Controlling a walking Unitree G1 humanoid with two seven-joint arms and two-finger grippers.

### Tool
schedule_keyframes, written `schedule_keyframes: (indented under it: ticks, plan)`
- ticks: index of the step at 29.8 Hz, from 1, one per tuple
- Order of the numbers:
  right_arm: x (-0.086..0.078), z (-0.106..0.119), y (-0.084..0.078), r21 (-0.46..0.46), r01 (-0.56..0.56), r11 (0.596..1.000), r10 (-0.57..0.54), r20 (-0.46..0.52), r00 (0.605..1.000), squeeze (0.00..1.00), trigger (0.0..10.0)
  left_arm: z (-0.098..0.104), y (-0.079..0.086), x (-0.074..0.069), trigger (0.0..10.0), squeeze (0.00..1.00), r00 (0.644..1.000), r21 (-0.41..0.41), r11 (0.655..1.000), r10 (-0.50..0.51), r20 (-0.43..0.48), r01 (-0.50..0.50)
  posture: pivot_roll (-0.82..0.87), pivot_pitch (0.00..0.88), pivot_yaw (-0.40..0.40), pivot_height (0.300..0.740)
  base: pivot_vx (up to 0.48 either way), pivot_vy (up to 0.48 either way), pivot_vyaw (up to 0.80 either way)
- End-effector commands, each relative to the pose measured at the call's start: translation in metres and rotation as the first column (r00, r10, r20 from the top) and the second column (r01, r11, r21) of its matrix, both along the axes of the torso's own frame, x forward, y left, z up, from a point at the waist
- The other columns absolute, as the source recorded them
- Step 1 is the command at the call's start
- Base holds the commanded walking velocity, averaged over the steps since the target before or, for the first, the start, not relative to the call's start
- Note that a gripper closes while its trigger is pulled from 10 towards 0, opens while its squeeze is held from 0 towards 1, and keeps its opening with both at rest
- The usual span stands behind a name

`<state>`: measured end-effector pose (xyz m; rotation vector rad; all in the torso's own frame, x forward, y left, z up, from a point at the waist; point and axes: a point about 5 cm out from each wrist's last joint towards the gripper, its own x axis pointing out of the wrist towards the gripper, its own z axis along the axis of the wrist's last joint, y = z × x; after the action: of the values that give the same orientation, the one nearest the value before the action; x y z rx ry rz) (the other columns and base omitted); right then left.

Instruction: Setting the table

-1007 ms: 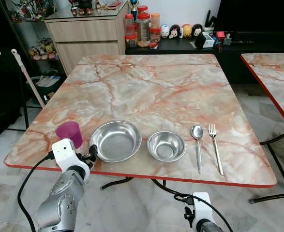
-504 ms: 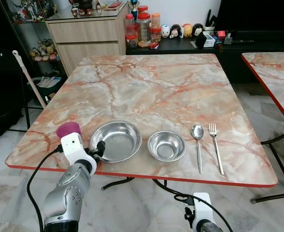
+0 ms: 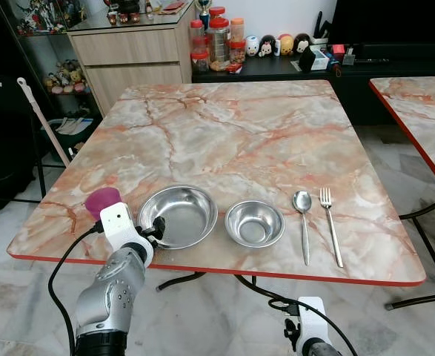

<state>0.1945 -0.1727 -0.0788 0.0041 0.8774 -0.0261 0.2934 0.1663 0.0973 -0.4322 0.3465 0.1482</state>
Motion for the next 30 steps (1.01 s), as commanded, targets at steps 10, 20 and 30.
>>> schedule_keyframes:
  ticks: [10, 20, 30]
  plan:
    - [0.003, 0.001, 0.002, 0.008, 0.004, 1.0, -0.004, 0.002, 1.0, 0.0, 10.0, -0.01, 0.0, -0.003, 10.0, 0.0, 0.997, -0.024, 1.0, 0.005, -0.077, -0.007, 0.05, 0.0, 0.066, 0.74, 0.0, 0.0, 0.0]
    - [0.003, 0.001, 0.002, 0.008, 0.006, 1.0, -0.006, 0.002, 1.0, 0.0, 10.0, -0.009, -0.002, -0.001, 0.0, 0.0, 0.998, -0.029, 1.0, -0.008, -0.07, 0.006, 0.05, 0.0, 0.064, 0.74, 0.0, 0.0, 0.0]
    - [0.004, 0.002, 0.002, 0.008, 0.004, 1.0, -0.004, 0.003, 1.0, 0.0, 10.0, -0.007, -0.001, -0.001, 0.0, 0.0, 0.998, -0.025, 1.0, -0.006, -0.067, 0.005, 0.06, 0.0, 0.061, 0.74, 0.0, 0.0, 0.0]
